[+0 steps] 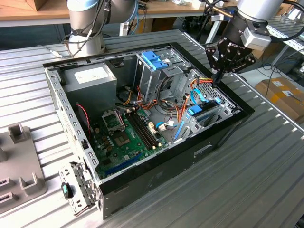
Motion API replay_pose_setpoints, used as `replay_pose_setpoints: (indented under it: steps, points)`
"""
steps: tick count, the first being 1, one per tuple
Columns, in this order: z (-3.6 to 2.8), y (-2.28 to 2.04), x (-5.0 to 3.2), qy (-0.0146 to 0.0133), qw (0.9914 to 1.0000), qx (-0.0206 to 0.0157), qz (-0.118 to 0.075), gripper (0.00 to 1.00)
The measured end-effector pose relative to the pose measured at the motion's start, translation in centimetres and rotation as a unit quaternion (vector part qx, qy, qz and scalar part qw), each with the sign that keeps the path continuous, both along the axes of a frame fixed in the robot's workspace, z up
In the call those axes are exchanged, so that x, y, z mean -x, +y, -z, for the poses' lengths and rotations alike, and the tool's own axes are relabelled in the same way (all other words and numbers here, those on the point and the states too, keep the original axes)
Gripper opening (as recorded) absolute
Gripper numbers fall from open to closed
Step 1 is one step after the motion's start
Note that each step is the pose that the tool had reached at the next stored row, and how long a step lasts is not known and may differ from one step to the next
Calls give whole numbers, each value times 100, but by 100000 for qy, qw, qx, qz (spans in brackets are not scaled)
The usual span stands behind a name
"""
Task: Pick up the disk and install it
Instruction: 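Insert the second disk wire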
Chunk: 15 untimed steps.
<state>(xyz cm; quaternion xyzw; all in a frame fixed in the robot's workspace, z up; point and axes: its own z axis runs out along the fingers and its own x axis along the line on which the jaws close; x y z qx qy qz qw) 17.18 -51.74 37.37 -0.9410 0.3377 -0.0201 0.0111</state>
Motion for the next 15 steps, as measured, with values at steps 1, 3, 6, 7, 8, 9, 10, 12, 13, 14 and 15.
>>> replay_pose_setpoints:
  steps: [1, 3, 6, 7, 8, 9, 10, 12, 13, 14, 15]
  points:
    - [0, 0, 0, -3, 100000, -1, 5, 16]
    - [0, 0, 0, -1, 100000, 0, 40, 16]
    - [2, 0, 0, -2, 99991, -10, 1342, 16]
    - [2, 0, 0, 2, 99972, 1, 2373, 16]
    - [3, 0, 0, 1, 99943, 3, 3365, 16]
    - [4, 0, 0, 0, 99911, 10, 4230, 16]
    - [4, 0, 0, -3, 99891, 19, 4675, 16]
    - [5, 0, 0, -3, 99806, 53, 6233, 16]
    - [6, 0, 0, -1, 99762, 63, 6891, 16]
    - [6, 0, 0, -5, 99726, 69, 7402, 16]
    - [7, 0, 0, -5, 99683, 65, 7960, 16]
